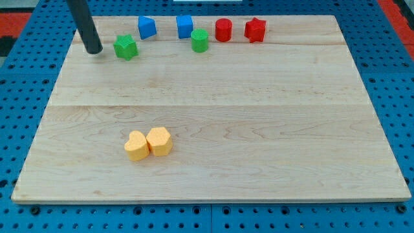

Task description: Push the green star to the bottom of the green circle

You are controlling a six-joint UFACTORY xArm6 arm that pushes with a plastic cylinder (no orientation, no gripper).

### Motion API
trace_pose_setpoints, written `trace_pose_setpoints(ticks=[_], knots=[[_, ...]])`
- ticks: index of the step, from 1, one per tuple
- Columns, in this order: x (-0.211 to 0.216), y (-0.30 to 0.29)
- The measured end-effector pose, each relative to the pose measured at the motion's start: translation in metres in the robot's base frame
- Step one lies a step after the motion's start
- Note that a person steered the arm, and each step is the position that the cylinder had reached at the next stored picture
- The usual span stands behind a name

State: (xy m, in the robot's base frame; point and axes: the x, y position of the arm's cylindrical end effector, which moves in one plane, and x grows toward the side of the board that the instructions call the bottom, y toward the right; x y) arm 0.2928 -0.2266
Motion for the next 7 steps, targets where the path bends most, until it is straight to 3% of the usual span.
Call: trace_pose_setpoints(ticks=[1, 2, 6, 7], knots=[[-0.003, -0.006], [-0.003, 0.036], [-0.028, 0.077], [0.008, 0.103]])
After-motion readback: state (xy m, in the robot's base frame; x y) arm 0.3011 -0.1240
